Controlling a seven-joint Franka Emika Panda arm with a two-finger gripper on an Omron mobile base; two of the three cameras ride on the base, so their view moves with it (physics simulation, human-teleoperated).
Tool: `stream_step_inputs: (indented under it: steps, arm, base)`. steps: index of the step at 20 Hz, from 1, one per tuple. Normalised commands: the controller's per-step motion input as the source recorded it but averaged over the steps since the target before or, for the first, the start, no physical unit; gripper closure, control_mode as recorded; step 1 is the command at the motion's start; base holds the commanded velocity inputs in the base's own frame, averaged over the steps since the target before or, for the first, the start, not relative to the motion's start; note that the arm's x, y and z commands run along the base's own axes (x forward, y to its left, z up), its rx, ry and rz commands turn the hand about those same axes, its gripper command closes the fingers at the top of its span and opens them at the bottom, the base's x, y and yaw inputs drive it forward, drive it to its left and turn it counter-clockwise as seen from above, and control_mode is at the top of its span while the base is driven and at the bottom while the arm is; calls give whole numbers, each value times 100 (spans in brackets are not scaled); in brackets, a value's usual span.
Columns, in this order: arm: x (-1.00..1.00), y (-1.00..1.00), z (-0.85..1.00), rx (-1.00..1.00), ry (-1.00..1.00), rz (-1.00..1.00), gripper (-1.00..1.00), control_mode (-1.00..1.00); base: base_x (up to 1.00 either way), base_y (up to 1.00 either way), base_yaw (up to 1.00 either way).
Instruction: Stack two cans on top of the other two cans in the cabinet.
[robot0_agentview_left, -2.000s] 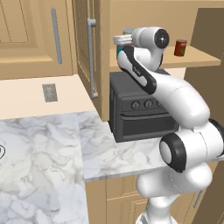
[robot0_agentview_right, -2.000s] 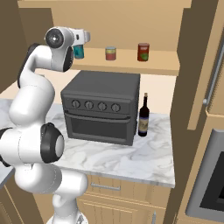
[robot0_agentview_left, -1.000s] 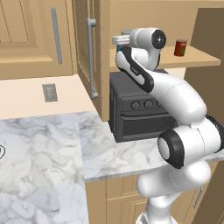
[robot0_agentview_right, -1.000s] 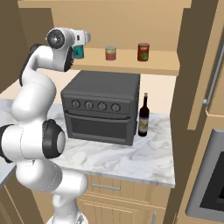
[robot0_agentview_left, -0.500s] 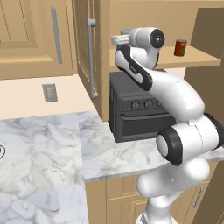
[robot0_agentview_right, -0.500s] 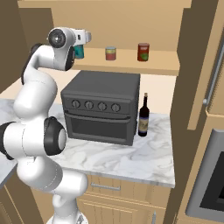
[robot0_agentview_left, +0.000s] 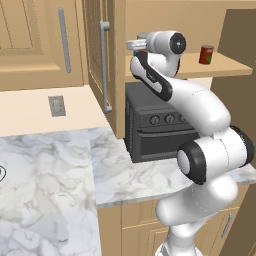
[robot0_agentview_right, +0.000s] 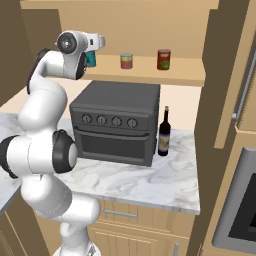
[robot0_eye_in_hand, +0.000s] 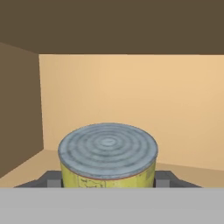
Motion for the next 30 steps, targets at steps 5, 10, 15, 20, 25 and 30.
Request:
stream_step_inputs:
  steps: [5, 10, 15, 20, 25, 30]
  arm:
    - [7, 0, -5, 0, 0, 0, 100, -100]
    - [3, 0, -7, 0, 0, 0, 100, -100]
    - [5, 0, -4, 0, 0, 0, 100, -100]
    - [12, 0, 4, -2, 0, 0, 100, -100]
    - [16, 0, 9, -4, 0, 0, 100, -100]
    - [17, 0, 2, -1, 0, 0, 100, -100]
  base:
    - [0, 0, 0]
    - [0, 0, 0]
    - [0, 0, 0]
    - [0, 0, 0]
    - [0, 0, 0]
    - [0, 0, 0]
